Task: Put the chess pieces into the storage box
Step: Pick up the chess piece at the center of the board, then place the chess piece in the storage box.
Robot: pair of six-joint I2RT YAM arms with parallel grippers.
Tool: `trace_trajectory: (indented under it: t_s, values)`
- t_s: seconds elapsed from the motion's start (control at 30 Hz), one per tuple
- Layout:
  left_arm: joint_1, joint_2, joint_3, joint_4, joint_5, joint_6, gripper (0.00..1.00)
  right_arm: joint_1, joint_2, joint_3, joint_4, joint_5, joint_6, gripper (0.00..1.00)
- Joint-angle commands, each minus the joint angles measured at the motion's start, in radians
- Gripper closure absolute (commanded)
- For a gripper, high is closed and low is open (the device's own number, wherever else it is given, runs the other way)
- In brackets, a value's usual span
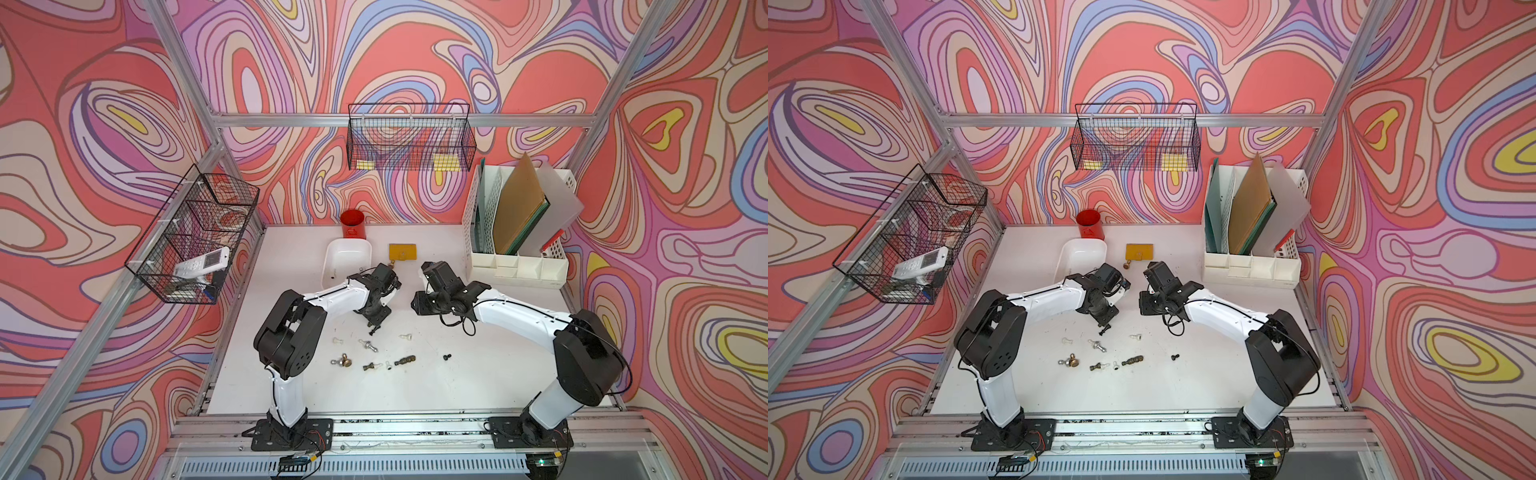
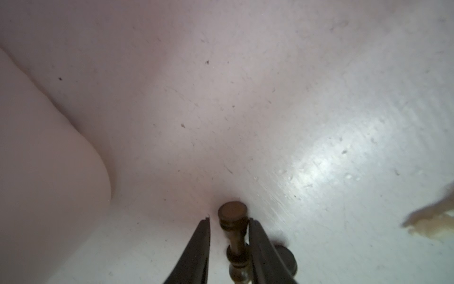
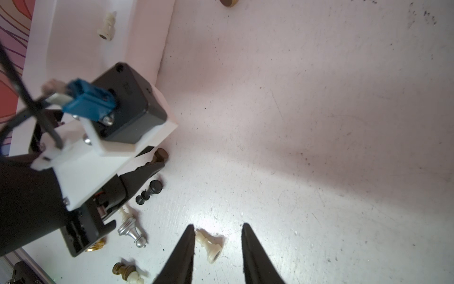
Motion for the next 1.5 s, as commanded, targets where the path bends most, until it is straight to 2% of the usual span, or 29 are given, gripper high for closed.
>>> trace_trajectory:
  t_s: [0.0, 0.2, 0.33, 0.43, 0.7, 0.9, 1.17, 1.37, 1.47]
  values:
    - [0.003, 0.014, 0.006, -0.085, 0.007, -0.033, 0.69, -0.005, -0.024, -0.013, 0.008, -0.002, -0.006, 0.66]
    - [0.003, 0.049, 0.021, -0.110, 0.009, -0.034, 0.72, -0.004, -0.034, -0.013, 0.010, -0.011, -0.005, 0.66]
    - [0.003, 0.055, 0.037, -0.118, 0.029, -0.028, 0.82, -0.005, -0.050, -0.007, 0.000, 0.010, -0.011, 0.66]
    - [0.003, 0.024, 0.045, -0.118, 0.052, -0.025, 0.88, -0.009, -0.056, 0.011, -0.013, 0.030, -0.020, 0.66]
    - [0.011, -0.143, 0.149, -0.173, 0.073, -0.003, 0.89, -0.092, 0.006, 0.098, 0.000, 0.030, -0.029, 0.66]
    - [0.101, -0.161, 0.287, -0.205, 0.083, 0.019, 0.89, -0.151, 0.172, 0.263, 0.007, 0.002, -0.049, 0.66]
    - [0.254, 0.075, 0.463, -0.216, -0.037, 0.032, 0.88, -0.158, 0.468, 0.597, -0.032, 0.018, -0.085, 0.65]
    - [0.320, 0.191, 0.535, -0.184, 0.002, 0.000, 0.80, -0.157, 0.663, 0.826, -0.088, 0.009, -0.091, 0.61]
    - [0.323, 0.215, 0.558, -0.180, 0.004, -0.001, 0.69, -0.158, 0.748, 0.929, -0.132, 0.010, -0.093, 0.60]
